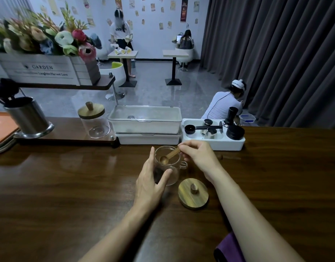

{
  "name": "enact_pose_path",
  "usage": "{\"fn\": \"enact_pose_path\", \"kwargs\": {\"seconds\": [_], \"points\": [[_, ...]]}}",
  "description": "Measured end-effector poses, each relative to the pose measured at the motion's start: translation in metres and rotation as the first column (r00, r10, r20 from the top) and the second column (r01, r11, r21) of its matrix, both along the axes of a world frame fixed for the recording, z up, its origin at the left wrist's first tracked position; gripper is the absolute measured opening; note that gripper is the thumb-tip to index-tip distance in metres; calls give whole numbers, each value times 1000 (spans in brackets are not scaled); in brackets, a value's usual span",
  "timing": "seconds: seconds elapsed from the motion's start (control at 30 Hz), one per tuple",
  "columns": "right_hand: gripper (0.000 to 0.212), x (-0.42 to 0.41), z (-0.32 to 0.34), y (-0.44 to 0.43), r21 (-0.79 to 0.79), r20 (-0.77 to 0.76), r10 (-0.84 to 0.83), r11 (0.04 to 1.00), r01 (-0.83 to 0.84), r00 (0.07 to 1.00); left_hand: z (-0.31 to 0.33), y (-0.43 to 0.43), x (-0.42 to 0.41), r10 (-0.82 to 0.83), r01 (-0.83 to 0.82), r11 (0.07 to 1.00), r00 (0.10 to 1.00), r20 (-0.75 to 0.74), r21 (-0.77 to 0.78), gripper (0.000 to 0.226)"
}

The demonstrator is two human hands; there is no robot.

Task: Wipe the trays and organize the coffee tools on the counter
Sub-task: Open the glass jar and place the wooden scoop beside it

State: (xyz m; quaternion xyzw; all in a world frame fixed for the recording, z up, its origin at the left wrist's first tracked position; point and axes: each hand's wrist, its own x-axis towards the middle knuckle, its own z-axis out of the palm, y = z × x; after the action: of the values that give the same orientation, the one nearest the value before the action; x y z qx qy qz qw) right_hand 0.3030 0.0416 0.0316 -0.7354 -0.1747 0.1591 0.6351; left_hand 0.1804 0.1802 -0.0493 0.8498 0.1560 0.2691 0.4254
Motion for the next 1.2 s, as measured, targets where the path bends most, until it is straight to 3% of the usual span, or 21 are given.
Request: {"fn": "enact_pose_path", "kwargs": {"seconds": [0.17,0.43,0.77,1.03,1.2], "points": [[6,1,0,8,-109,82,9,994,0,997,0,0,0,10,-10,1000,1000,1,-3,83],[5,-3,-4,16,-152,53,-10,988,18,999,-2,2,0,5,-5,1000,1000,13,-6,80],[16,-15,-6,28,-513,306,31,847,138,951,-4,4,1,-31,32,999,999,34,-43,82],[23,-42,-14,1,-261,319,-156,934,245,935,-4,6,1,-46,47,998,998,41,-44,82],[26,-56,-37,-37,-408,281,-216,855,320,935,-8,7,2,-55,57,997,998,33,-47,82]]}}
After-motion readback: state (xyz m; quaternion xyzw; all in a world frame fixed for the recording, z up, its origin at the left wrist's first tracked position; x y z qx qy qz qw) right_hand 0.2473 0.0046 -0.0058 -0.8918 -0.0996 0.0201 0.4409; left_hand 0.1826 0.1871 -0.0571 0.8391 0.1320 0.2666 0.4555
